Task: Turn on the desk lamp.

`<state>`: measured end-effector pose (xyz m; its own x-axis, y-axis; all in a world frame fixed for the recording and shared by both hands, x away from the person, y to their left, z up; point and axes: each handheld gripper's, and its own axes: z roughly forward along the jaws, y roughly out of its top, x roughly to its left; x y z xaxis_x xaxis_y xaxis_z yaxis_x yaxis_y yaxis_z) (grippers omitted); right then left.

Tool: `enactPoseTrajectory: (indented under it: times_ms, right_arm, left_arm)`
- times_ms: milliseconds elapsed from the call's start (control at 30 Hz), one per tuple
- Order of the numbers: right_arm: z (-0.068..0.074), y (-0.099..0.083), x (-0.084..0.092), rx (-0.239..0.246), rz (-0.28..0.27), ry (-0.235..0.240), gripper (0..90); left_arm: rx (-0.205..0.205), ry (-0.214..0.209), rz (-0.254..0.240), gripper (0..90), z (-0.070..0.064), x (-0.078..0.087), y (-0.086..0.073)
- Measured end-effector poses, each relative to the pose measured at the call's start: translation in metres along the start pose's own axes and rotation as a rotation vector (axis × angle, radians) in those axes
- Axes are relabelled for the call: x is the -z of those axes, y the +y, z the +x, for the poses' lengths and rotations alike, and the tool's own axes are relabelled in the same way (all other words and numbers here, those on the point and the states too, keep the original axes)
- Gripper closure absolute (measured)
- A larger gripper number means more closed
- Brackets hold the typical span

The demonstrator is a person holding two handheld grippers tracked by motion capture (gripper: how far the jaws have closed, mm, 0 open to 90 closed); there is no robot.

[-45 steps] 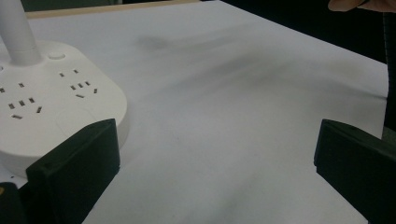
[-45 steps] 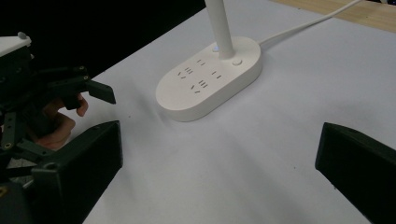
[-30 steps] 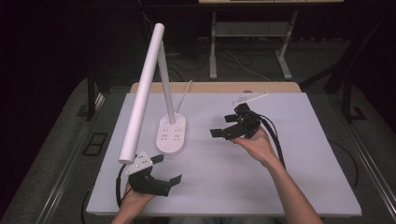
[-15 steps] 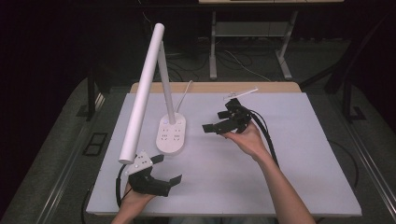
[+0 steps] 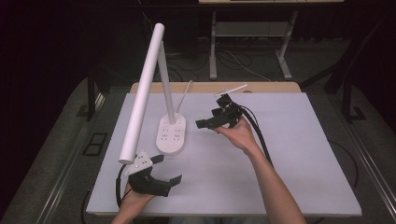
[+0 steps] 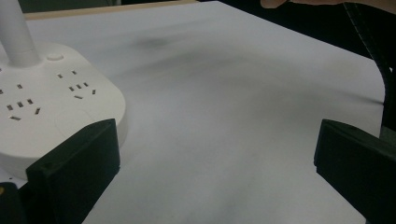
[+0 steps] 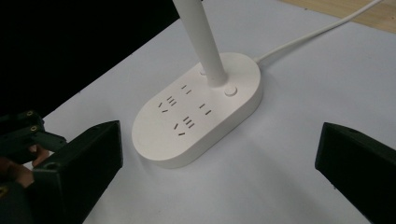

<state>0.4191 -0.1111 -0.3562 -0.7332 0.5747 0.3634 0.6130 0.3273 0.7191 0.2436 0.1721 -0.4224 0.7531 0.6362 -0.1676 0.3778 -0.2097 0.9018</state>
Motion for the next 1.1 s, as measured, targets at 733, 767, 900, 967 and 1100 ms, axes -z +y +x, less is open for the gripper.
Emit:
enactPoseTrajectory:
  times_ms: [733,767,900,967,1100]
  right_arm:
    - [-0.009,0.024,-0.044,-0.015,0.014,-0.021,19.7]
    - [-0.009,0.024,-0.045,-0.021,0.010,-0.017,23.0]
    - [-0.011,0.024,-0.048,-0.025,-0.012,-0.017,30.6]
    - [-0.014,0.024,-0.051,-0.034,-0.028,-0.012,36.8]
    - [-0.017,0.023,-0.056,-0.054,-0.044,-0.007,42.7]
  left_arm:
    - [0.013,0.005,-0.009,0.0,0.003,0.002,0.000]
    - [0.014,0.005,-0.010,0.0,0.003,0.002,0.000]
    - [0.012,0.003,-0.011,0.0,0.003,0.002,0.000]
    - [0.012,0.002,-0.010,0.0,0.003,0.002,0.000]
    - [0.015,0.002,-0.008,0.0,0.003,0.002,0.000]
